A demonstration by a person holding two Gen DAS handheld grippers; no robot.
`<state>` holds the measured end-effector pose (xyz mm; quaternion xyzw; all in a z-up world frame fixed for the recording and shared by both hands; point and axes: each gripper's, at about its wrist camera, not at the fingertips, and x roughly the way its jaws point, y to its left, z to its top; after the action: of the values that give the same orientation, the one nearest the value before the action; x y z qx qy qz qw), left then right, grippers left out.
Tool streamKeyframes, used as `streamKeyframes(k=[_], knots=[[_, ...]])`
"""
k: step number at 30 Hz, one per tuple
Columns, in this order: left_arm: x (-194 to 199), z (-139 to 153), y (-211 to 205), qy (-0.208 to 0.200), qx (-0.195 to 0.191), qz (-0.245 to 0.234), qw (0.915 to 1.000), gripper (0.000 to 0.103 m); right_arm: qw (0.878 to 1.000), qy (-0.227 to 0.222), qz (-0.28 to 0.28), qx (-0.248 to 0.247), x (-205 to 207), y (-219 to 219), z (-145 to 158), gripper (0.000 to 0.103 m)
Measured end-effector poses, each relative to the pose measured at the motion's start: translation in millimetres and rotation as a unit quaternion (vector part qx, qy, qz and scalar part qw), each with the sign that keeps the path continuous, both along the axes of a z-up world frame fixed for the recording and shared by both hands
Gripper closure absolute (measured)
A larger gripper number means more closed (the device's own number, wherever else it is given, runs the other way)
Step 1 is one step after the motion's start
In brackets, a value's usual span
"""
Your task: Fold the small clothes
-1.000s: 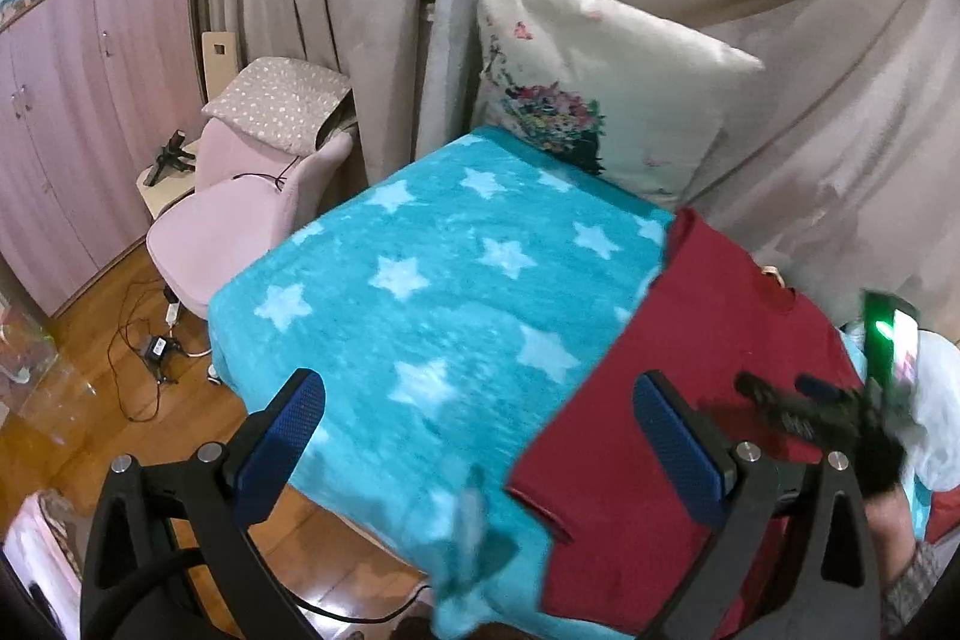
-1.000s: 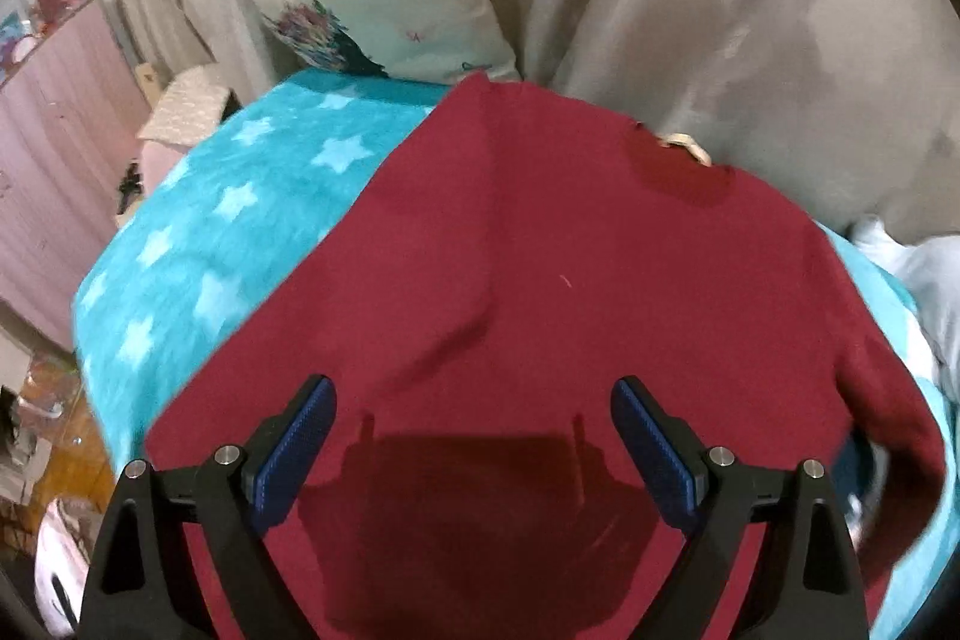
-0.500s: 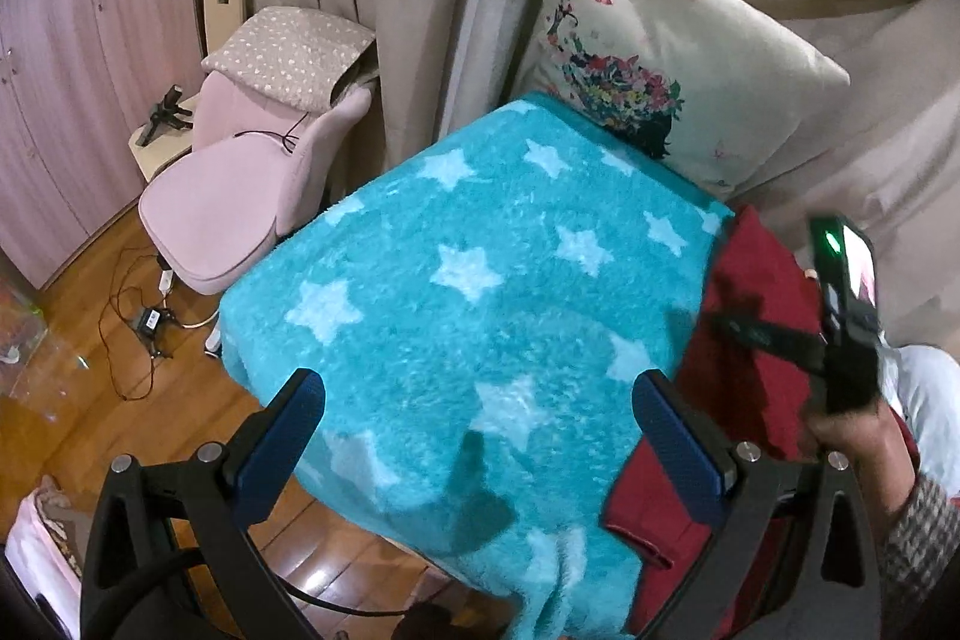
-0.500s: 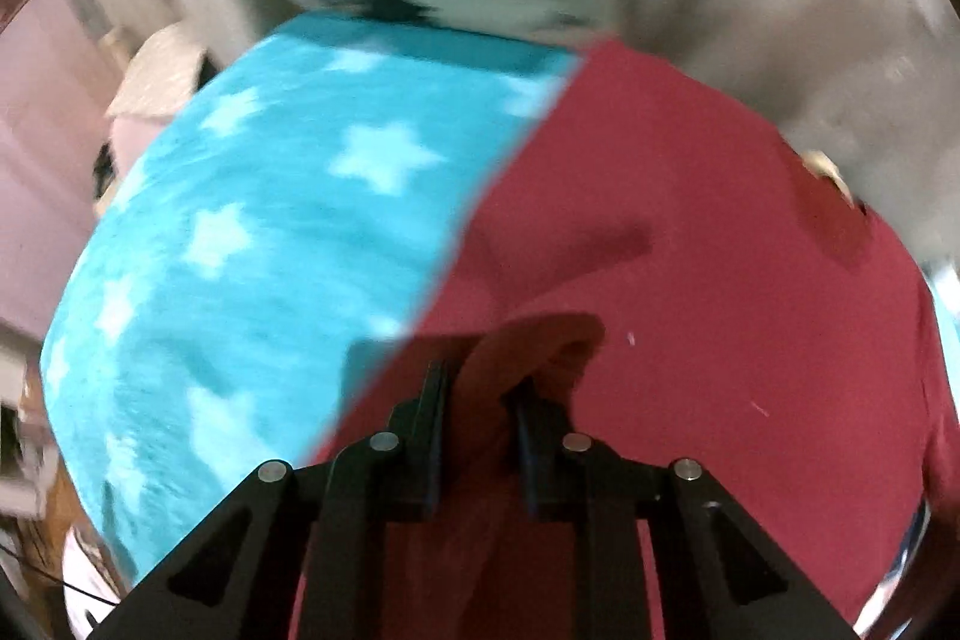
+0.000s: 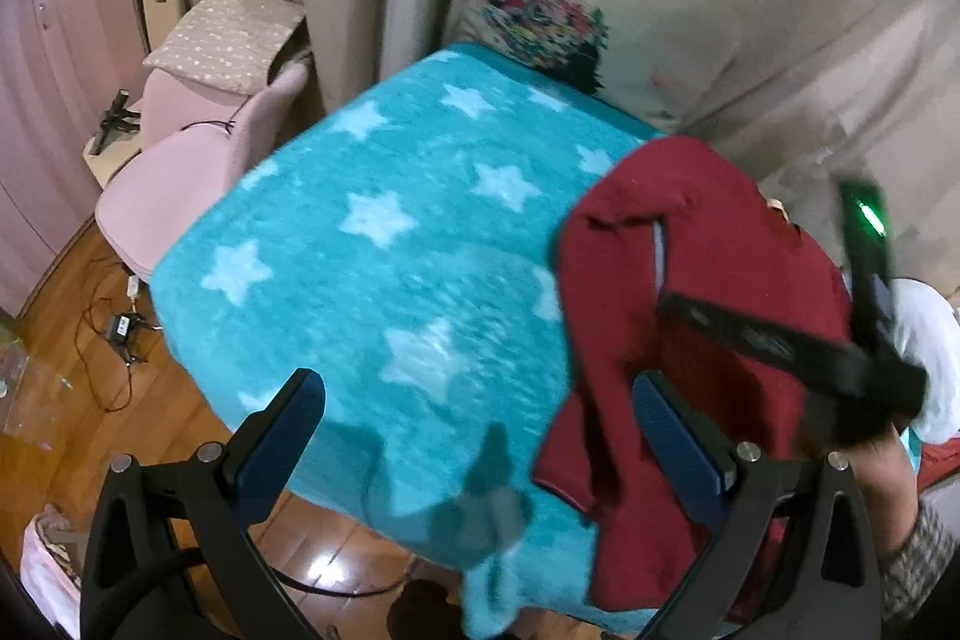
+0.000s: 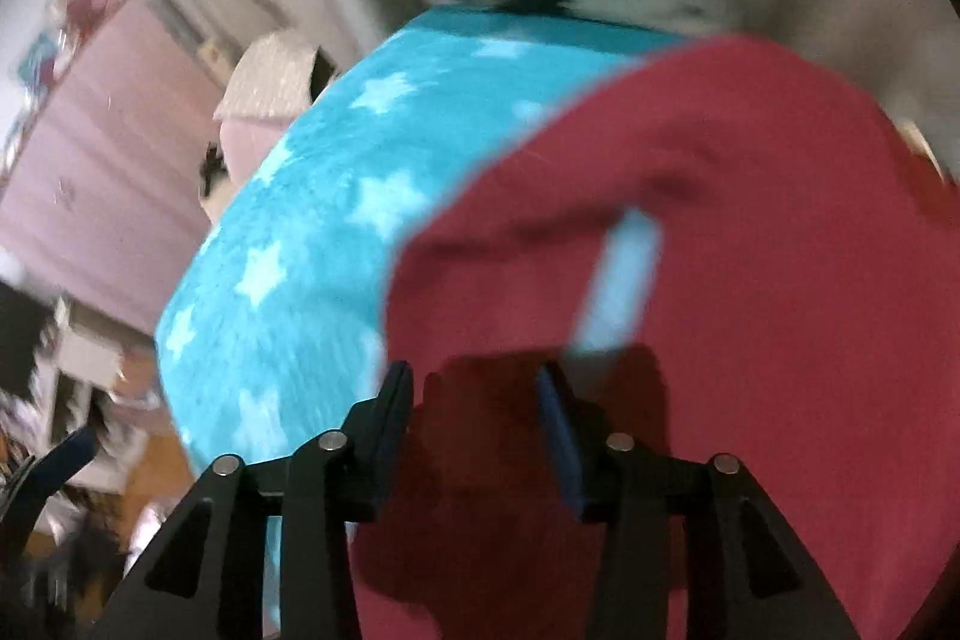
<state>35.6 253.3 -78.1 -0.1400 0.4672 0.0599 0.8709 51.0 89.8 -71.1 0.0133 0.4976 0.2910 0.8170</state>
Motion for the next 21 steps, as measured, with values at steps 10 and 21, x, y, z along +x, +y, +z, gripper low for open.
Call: streamKeyframes(k=[10,21], knots=[[-23.7,10.3,-78.1,-0.014,-0.011,-0.009,0.9998,0.001,0.973,0.010,-0.232,0.010,-82.5,-268.4,2.5,0.050],[-39.0,27.2,-167.5,-0.029,-0.023,-0.074,0.9966,0.001,0.896,0.017,-0.443,-0.025,-174.1,-478.0,-25.1,0.033]])
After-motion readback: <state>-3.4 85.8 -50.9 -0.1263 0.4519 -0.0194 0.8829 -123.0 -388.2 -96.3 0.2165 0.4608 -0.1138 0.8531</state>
